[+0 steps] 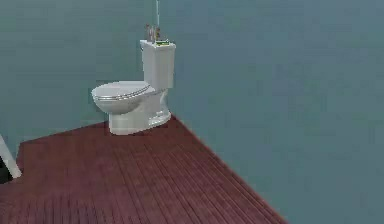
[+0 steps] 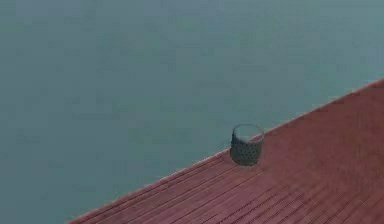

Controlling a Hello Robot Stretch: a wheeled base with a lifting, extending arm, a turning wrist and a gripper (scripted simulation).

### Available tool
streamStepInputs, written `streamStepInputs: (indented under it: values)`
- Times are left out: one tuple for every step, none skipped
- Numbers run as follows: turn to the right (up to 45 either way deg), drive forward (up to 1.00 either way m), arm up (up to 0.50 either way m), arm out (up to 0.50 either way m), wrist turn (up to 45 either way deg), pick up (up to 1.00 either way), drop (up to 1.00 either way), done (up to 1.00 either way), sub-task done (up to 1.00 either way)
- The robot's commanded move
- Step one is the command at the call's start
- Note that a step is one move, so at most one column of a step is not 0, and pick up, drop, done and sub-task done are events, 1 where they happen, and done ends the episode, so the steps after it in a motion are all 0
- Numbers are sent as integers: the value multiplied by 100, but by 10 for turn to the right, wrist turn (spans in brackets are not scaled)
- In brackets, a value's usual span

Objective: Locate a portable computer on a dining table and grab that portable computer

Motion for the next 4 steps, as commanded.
streamStepInputs:
  values:
    - [-300,0,0,0,0,0,0,0,0]
    - [0,55,0,0,0,0,0,0,0]
    - [-330,0,0,0,0,0,0,0,0]
    - [0,55,0,0,0,0,0,0,0]
